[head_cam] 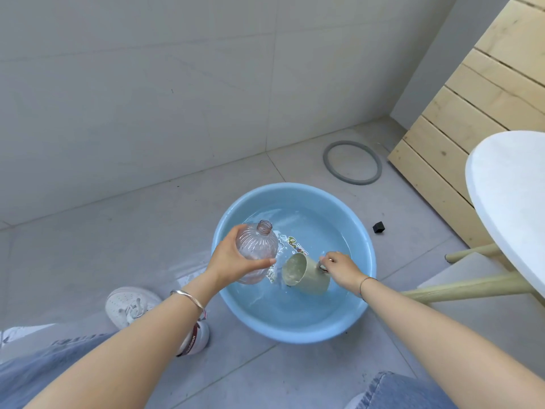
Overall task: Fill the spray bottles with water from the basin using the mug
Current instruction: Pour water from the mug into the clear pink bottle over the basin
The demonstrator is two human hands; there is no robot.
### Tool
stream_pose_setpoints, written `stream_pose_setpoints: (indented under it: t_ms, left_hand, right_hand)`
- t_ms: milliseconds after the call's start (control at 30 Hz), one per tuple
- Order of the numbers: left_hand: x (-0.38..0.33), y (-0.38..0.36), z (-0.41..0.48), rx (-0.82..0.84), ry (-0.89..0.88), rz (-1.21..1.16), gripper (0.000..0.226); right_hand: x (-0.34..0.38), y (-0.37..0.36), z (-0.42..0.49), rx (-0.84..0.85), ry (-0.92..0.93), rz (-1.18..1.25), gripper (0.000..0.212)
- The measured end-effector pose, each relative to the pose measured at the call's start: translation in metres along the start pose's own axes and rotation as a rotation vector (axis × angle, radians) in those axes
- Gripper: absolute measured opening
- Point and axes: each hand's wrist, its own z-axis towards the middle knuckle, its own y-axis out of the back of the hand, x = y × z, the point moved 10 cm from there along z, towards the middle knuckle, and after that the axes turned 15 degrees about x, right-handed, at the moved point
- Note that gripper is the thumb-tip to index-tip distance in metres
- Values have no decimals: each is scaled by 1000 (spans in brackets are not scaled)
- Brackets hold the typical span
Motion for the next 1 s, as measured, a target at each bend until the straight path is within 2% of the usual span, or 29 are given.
stream_pose_setpoints:
  t_ms: [100, 200, 333, 400, 567, 667, 1000]
  left_hand:
    - [-2, 6, -4, -7, -9, -5, 94]
    - [-5, 10, -10, -13, -18, -18, 94]
    - [-12, 9, -15, -16, -24, -19, 111]
    - [-20, 7, -17, -9, -36, -3, 113]
    - [-40, 0, -20, 1, -88, 1, 102]
    - [-55, -3, -22, 5, -120, 18, 99]
    - [-86, -23, -29, 37, -170, 44, 101]
  right_hand:
    - [-2, 15, -14, -55, 3, 270, 37]
    - [2, 33, -27, -132, 25, 387, 36]
    - [15, 64, -46, -235, 84, 511, 36]
    - [25, 82, -56, -274, 108, 539, 35]
    - [54, 120, -87, -322, 237, 534, 37]
    - [63, 141, -105, -336, 298, 533, 46]
    - [80, 178, -159, -395, 448, 572, 53]
